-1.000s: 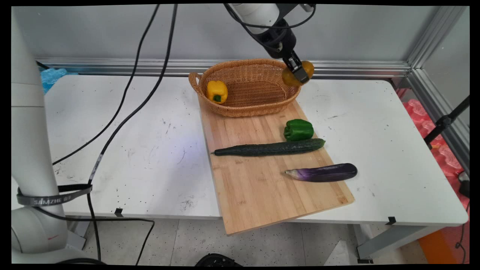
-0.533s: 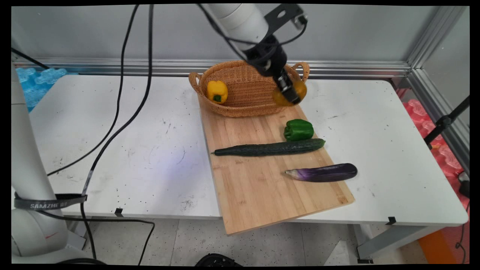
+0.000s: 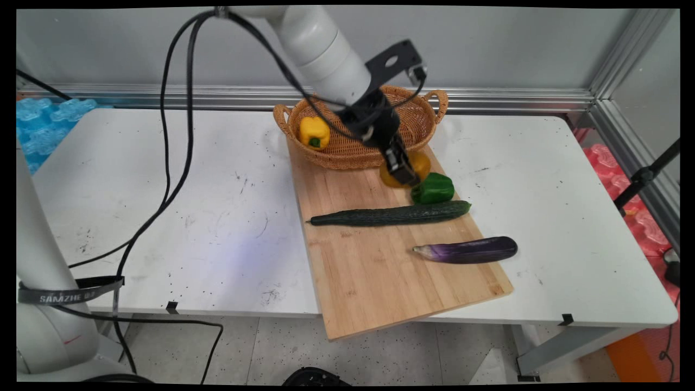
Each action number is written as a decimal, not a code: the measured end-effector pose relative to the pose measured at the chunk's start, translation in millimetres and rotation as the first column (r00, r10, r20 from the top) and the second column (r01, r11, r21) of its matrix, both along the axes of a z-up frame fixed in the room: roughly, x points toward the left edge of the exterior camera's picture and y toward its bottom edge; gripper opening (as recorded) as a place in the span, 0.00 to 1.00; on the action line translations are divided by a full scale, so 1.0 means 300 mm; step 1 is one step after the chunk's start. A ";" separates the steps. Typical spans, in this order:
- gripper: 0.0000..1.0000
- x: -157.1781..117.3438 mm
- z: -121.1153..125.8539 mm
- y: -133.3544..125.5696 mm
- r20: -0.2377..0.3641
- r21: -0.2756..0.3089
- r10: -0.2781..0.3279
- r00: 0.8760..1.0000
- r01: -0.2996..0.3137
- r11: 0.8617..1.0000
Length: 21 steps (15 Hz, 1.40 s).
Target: Place the picked object on the cutting board
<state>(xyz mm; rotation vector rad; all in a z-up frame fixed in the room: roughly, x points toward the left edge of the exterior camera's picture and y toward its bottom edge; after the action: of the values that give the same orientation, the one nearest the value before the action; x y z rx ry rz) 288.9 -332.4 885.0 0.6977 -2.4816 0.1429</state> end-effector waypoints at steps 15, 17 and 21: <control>0.00 0.006 -0.254 0.194 0.022 -0.008 -0.071 0.997 0.072 0.997; 0.00 0.007 -0.280 0.200 0.024 -0.011 -0.075 0.997 0.075 0.997; 0.00 0.008 -0.321 0.207 0.027 -0.013 -0.078 0.997 0.079 0.997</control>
<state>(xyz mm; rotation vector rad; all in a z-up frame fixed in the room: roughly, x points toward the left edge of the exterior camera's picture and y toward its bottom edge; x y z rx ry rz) 291.4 -270.3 788.8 0.5949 -2.5268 0.1406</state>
